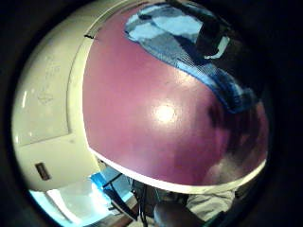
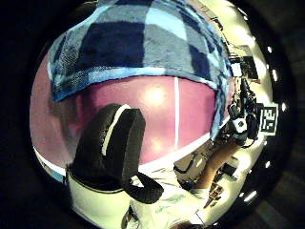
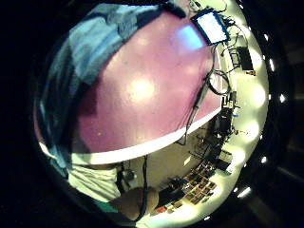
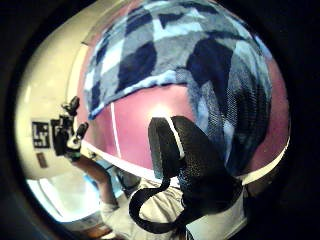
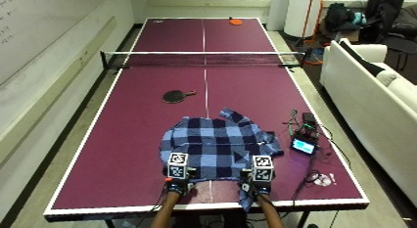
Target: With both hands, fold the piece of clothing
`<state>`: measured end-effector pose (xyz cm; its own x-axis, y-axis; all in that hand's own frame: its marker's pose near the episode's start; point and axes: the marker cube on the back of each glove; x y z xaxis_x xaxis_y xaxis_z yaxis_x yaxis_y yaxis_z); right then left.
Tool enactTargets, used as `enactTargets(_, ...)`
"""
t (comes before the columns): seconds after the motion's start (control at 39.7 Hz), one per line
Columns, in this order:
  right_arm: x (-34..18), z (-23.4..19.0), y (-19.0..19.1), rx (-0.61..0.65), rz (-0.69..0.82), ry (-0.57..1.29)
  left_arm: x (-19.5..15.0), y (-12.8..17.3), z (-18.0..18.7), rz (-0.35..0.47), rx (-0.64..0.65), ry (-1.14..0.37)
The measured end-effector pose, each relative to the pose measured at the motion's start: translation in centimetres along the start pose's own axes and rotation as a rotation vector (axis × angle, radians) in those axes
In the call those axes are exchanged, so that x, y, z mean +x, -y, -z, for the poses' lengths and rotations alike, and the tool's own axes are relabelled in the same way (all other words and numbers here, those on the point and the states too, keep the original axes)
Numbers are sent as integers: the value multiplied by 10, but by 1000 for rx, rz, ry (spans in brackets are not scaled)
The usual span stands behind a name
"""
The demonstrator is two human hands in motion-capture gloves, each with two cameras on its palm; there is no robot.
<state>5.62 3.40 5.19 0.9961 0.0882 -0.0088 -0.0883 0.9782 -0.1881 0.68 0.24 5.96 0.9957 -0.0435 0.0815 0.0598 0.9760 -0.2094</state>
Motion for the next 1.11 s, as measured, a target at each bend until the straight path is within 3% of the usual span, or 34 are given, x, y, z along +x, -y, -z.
enactTargets(0.13, 0, -5, -11, -95, 15, 46, -7, -6, -5, 34, -69, 13)
enactTargets(0.23, 0, -15, -10, -123, 32, 116, -11, 2, -9, 27, 28, 8)
enactTargets(0.38, 11, -15, 12, 167, 16, 46, -10, -3, -7, 52, 171, 107)
enactTargets(0.45, 13, -13, 10, 228, 63, 35, -18, 3, -18, 93, 233, 216)
enactTargets(0.55, 11, 6, -23, 164, 154, 87, -27, 33, -52, 91, 269, 214)
enactTargets(0.63, 16, 10, -38, 92, 224, 142, -32, 27, -57, 59, 249, 145)
enactTargets(0.78, 40, -2, -29, 17, 354, 108, -41, -28, -29, -55, 229, 101)
enactTargets(0.91, 40, 42, -63, -16, 448, 12, -44, -82, 18, -145, 233, 110)
enactTargets(1.01, 33, 86, -66, 41, 446, -25, -51, -94, 54, -136, 284, 133)
enactTargets(1.11, 25, 118, -31, 92, 402, -18, -58, -76, 89, -70, 360, 126)
